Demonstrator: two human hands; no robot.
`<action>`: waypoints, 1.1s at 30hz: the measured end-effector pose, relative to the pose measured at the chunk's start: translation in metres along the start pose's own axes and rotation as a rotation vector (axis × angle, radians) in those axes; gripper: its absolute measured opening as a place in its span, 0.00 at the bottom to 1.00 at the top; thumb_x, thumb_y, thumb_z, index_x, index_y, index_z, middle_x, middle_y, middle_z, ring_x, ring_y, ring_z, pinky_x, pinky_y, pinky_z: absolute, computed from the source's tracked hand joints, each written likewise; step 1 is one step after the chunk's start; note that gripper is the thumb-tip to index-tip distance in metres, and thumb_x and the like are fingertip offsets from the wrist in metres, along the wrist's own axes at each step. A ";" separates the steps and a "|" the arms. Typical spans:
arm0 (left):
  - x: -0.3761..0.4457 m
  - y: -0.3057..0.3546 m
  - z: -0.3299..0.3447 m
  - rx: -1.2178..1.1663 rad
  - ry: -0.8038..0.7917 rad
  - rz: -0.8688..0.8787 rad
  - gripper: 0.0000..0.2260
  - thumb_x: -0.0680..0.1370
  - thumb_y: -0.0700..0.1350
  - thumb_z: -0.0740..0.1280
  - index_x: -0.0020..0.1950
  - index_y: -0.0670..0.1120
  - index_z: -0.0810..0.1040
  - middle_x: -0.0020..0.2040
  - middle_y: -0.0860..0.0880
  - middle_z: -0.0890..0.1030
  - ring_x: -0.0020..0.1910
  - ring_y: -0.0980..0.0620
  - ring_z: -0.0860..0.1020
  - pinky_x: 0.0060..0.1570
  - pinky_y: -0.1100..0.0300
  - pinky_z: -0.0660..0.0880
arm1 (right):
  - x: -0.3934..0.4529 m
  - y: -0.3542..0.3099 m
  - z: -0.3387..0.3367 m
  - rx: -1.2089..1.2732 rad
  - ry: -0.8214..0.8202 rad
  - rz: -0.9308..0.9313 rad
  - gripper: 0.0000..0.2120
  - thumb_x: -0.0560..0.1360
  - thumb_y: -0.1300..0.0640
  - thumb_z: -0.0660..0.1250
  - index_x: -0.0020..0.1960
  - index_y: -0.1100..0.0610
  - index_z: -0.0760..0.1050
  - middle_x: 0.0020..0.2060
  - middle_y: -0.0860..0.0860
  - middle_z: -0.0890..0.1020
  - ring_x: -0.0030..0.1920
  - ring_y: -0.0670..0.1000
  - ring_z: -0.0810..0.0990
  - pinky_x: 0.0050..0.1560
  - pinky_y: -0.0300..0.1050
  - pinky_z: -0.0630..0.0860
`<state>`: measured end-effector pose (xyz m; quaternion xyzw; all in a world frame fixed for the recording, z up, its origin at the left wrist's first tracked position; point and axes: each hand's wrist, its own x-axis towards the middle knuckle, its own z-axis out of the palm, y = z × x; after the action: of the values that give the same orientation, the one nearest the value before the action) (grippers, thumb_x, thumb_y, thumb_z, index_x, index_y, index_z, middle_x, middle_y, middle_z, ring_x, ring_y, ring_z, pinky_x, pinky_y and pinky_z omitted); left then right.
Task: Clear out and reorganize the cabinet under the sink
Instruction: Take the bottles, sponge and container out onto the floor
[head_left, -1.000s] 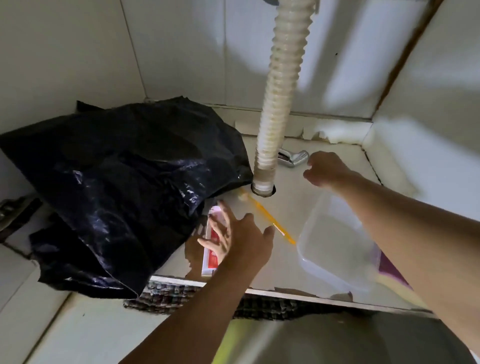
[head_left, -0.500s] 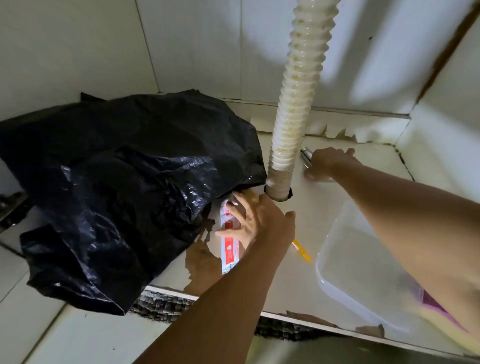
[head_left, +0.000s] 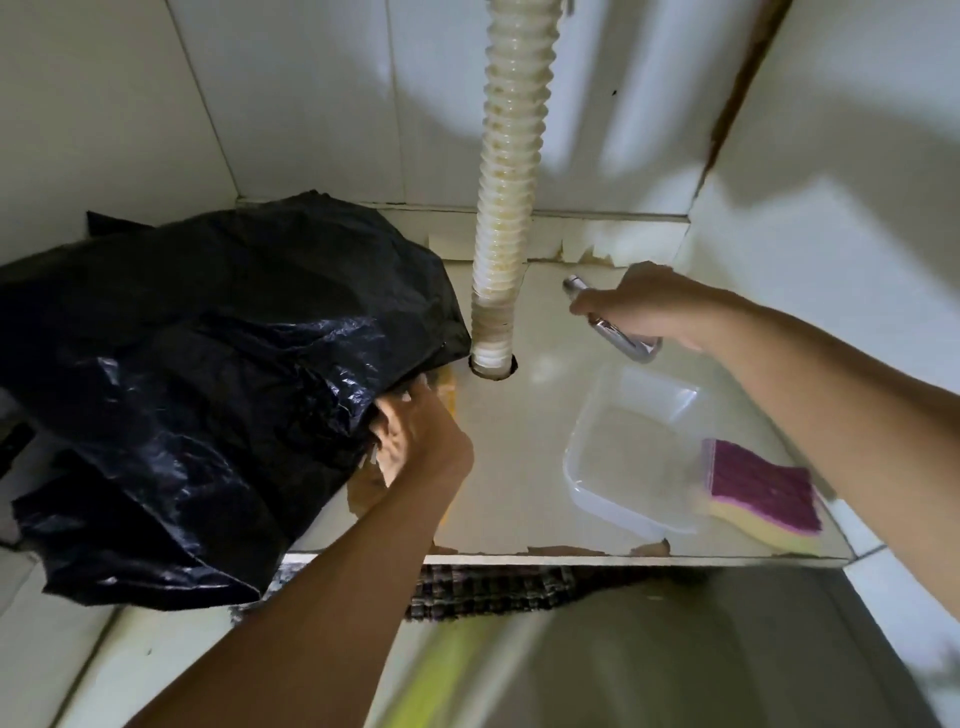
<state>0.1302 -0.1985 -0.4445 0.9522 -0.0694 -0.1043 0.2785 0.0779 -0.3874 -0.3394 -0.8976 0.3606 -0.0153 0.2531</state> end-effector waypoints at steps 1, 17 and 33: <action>0.001 -0.004 -0.003 -0.007 -0.006 -0.005 0.25 0.75 0.38 0.65 0.70 0.46 0.62 0.68 0.39 0.64 0.67 0.36 0.67 0.62 0.45 0.70 | -0.010 -0.002 0.003 0.028 0.004 0.008 0.20 0.69 0.42 0.67 0.32 0.57 0.68 0.28 0.52 0.69 0.30 0.51 0.69 0.34 0.43 0.62; -0.024 -0.028 -0.025 0.053 -0.098 0.100 0.23 0.75 0.33 0.64 0.69 0.42 0.67 0.63 0.38 0.74 0.62 0.36 0.74 0.59 0.46 0.75 | -0.144 0.001 0.056 0.374 0.047 0.171 0.25 0.70 0.41 0.68 0.27 0.54 0.60 0.21 0.50 0.65 0.24 0.50 0.66 0.29 0.42 0.60; -0.193 -0.115 -0.071 -0.291 -0.549 -0.016 0.12 0.70 0.38 0.71 0.53 0.37 0.78 0.47 0.39 0.80 0.44 0.43 0.80 0.44 0.55 0.76 | -0.323 0.042 0.087 0.338 -0.426 0.225 0.20 0.71 0.42 0.66 0.33 0.57 0.69 0.30 0.54 0.72 0.33 0.52 0.72 0.38 0.43 0.67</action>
<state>-0.0311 -0.0294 -0.4178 0.8392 -0.1190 -0.3686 0.3818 -0.1697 -0.1628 -0.3841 -0.7800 0.3892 0.1416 0.4691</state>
